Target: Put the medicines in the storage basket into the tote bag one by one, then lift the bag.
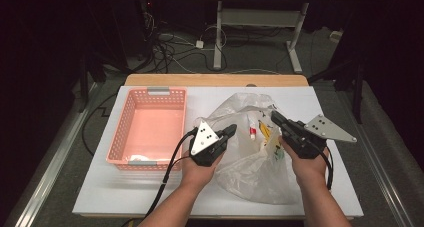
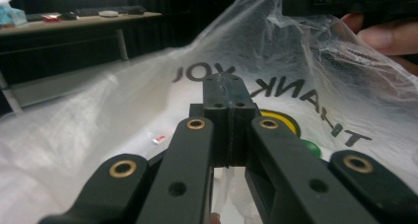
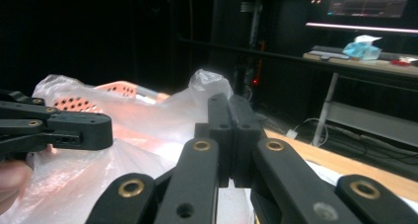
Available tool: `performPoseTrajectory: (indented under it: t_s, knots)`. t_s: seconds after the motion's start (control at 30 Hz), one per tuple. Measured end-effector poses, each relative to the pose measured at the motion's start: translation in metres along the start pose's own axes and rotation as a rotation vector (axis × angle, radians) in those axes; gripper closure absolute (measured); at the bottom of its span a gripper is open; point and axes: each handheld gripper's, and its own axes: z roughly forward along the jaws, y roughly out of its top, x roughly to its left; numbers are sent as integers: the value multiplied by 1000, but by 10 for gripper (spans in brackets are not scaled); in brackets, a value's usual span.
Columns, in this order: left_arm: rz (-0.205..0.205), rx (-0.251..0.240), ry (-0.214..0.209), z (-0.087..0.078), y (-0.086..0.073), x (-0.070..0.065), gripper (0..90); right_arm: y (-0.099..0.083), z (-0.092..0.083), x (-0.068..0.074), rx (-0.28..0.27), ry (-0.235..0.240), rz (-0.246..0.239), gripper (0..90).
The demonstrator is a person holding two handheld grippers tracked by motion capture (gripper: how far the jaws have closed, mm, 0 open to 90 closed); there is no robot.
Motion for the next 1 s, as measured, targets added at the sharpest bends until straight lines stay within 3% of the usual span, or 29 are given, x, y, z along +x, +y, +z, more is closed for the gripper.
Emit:
performPoseTrajectory:
  t_s: [0.07,0.17,0.5,0.6,0.7,0.9,1.0]
  knots:
    - [-4,-12,5,1,7,3,885,4,1,-3,-11,-10,0,900]
    - [26,-24,19,2,17,5,885,10,1,-6,-30,-23,3,900]
    - [59,-130,33,2,52,9,885,29,5,-6,-100,-42,-4,900]
    - [98,-171,46,5,68,8,885,32,7,-7,-113,-46,-1,900]
    - [97,-190,44,7,82,8,885,35,9,-10,-121,-47,0,900]
    - [136,-235,53,14,118,7,885,50,11,-19,-137,-66,3,900]
    - [166,-232,46,22,135,3,885,63,8,-25,-165,-83,8,900]
